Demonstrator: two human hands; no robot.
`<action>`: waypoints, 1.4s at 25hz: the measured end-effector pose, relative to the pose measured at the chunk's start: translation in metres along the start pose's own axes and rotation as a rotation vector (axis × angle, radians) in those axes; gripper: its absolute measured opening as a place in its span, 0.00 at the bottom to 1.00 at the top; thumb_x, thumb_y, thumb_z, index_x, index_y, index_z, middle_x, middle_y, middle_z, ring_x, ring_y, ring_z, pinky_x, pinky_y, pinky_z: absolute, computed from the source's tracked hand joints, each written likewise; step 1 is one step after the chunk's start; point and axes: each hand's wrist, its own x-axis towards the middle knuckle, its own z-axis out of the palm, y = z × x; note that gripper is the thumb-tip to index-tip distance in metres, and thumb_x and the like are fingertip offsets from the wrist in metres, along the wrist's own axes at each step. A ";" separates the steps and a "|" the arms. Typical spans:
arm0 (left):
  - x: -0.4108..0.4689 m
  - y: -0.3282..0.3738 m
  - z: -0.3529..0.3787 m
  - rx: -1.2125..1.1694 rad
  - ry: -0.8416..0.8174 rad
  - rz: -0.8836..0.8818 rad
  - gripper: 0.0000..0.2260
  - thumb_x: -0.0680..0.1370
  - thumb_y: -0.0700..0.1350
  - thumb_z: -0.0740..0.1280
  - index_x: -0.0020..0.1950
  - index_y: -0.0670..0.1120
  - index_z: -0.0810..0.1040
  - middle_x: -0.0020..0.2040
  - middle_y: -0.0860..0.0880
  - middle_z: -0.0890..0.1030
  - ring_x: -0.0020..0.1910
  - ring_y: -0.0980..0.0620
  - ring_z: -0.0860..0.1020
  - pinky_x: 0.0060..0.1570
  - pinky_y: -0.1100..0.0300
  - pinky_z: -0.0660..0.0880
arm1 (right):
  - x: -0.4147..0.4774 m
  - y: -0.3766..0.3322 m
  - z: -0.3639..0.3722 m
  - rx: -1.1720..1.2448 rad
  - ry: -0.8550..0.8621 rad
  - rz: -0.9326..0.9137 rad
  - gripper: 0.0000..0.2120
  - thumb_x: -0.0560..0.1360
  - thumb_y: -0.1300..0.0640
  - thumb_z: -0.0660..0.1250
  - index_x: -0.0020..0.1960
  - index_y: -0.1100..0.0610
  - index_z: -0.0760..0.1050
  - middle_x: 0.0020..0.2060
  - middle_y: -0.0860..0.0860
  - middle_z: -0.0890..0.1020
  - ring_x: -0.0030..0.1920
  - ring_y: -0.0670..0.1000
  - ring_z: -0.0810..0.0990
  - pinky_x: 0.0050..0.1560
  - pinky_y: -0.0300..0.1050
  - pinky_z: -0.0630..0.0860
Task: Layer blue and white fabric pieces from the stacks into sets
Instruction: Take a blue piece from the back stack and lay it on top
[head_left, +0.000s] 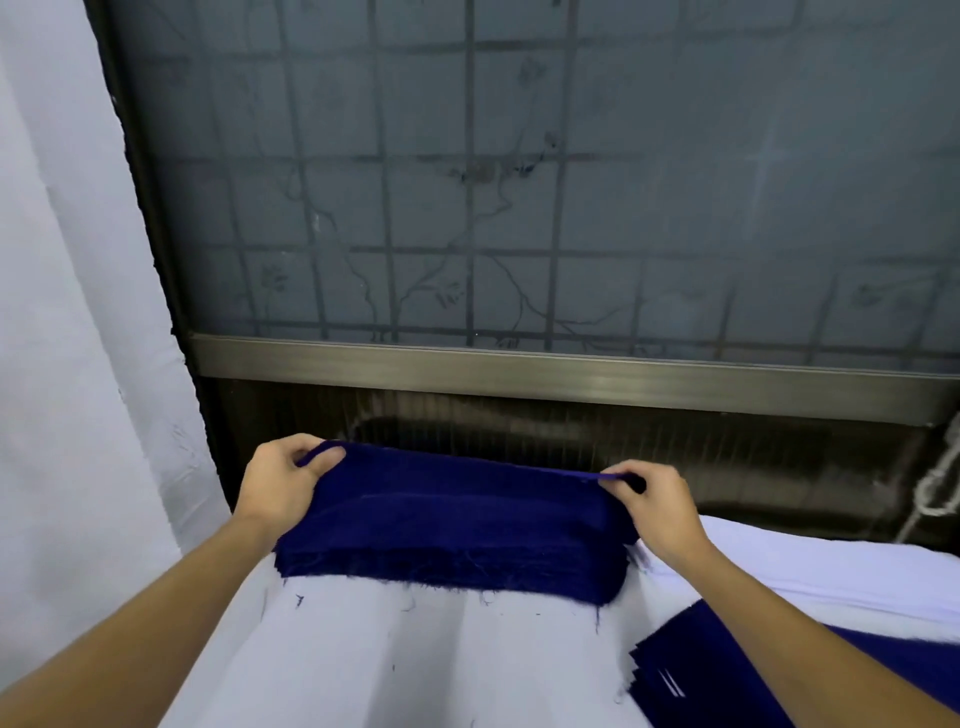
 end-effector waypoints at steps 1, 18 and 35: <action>-0.004 0.007 0.001 -0.046 0.015 -0.015 0.05 0.82 0.48 0.67 0.52 0.51 0.83 0.47 0.49 0.85 0.47 0.47 0.84 0.50 0.45 0.83 | -0.003 -0.002 -0.010 0.065 0.018 0.015 0.07 0.81 0.58 0.69 0.47 0.51 0.84 0.39 0.47 0.86 0.43 0.48 0.85 0.41 0.43 0.81; -0.131 0.028 0.049 -0.099 0.070 0.003 0.05 0.79 0.47 0.72 0.49 0.47 0.83 0.44 0.48 0.84 0.24 0.51 0.79 0.22 0.60 0.75 | -0.140 0.031 -0.140 0.136 -0.003 0.095 0.12 0.84 0.51 0.61 0.52 0.50 0.84 0.43 0.46 0.87 0.44 0.47 0.86 0.47 0.47 0.80; -0.248 -0.056 0.048 0.211 -0.144 -0.058 0.15 0.81 0.55 0.68 0.39 0.48 0.81 0.36 0.50 0.83 0.39 0.47 0.81 0.45 0.46 0.77 | -0.265 0.095 -0.133 0.104 0.062 0.294 0.01 0.76 0.50 0.73 0.46 0.46 0.84 0.43 0.36 0.86 0.48 0.40 0.83 0.50 0.33 0.76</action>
